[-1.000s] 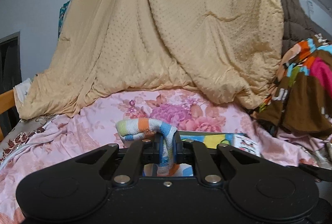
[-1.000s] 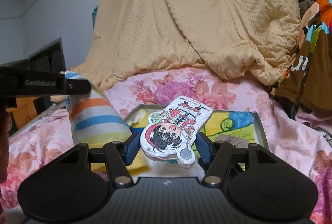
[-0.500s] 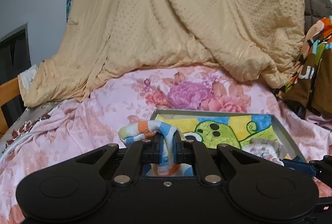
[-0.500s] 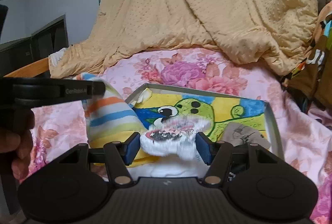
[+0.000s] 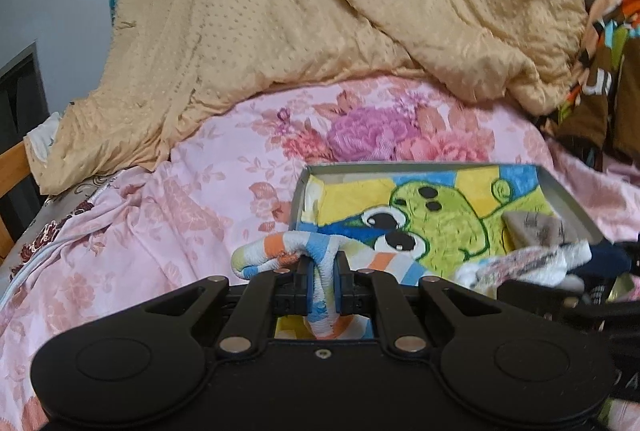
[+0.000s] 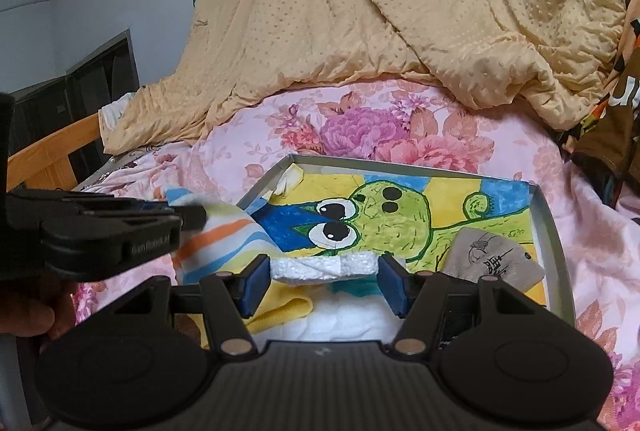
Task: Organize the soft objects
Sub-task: 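Lower the pouch and sock into the tray and open both tools, then move both tools back over the remaining pile of soft items, then grasp the orange silicone case with the left tool while the right tool grasps the blue-white packet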
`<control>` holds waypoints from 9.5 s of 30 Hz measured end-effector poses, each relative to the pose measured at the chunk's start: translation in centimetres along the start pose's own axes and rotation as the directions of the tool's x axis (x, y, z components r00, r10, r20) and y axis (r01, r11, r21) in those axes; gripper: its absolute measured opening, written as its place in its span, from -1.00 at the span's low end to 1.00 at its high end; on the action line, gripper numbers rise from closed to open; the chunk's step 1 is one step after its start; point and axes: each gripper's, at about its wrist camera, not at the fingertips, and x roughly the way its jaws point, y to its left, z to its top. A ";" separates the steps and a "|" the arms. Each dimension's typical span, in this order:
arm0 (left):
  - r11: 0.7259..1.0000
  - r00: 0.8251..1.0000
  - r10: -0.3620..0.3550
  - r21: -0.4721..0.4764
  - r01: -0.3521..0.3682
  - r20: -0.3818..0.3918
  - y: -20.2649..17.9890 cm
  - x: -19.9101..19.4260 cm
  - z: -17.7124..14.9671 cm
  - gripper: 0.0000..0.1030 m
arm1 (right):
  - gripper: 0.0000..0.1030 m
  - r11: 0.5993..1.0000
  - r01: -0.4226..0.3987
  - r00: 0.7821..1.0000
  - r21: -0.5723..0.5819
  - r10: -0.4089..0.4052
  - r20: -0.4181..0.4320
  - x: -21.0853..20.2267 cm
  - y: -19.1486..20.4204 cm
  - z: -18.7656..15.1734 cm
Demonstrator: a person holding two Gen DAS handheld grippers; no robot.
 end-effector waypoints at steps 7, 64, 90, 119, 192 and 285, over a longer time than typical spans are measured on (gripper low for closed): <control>0.996 0.999 -0.023 0.089 0.026 -0.024 -0.8 0.7 -0.9 -0.75 | 0.23 1.000 -0.001 1.000 0.010 0.001 -0.012 0.7 -0.4 -0.4; 0.996 0.996 0.082 -0.037 -0.083 -0.038 0.0 -2.9 -1.3 0.64 | 0.99 0.990 0.121 0.992 0.078 -0.123 0.019 -0.9 -2.2 -1.1; 0.981 0.993 0.091 -0.181 -0.075 0.082 0.6 -15.4 -3.6 0.98 | 0.99 0.984 0.179 0.973 -0.008 -0.175 0.147 -12.4 0.7 -1.1; 0.971 0.997 0.058 -0.233 -0.042 0.060 4.3 -23.4 -10.0 0.98 | 0.99 0.987 0.128 0.987 -0.093 -0.117 0.113 -19.0 5.7 -5.1; 0.964 0.964 -0.229 0.109 0.244 -0.134 -2.8 -20.5 -17.1 0.98 | 0.99 0.933 -0.011 0.934 -0.360 -0.119 -0.338 -16.8 3.2 -10.7; 0.772 0.725 -0.627 -0.353 0.529 -0.285 -1.5 -10.6 -18.2 -0.28 | -0.29 0.991 -0.088 0.881 0.101 0.125 -0.457 -10.8 -1.1 -11.5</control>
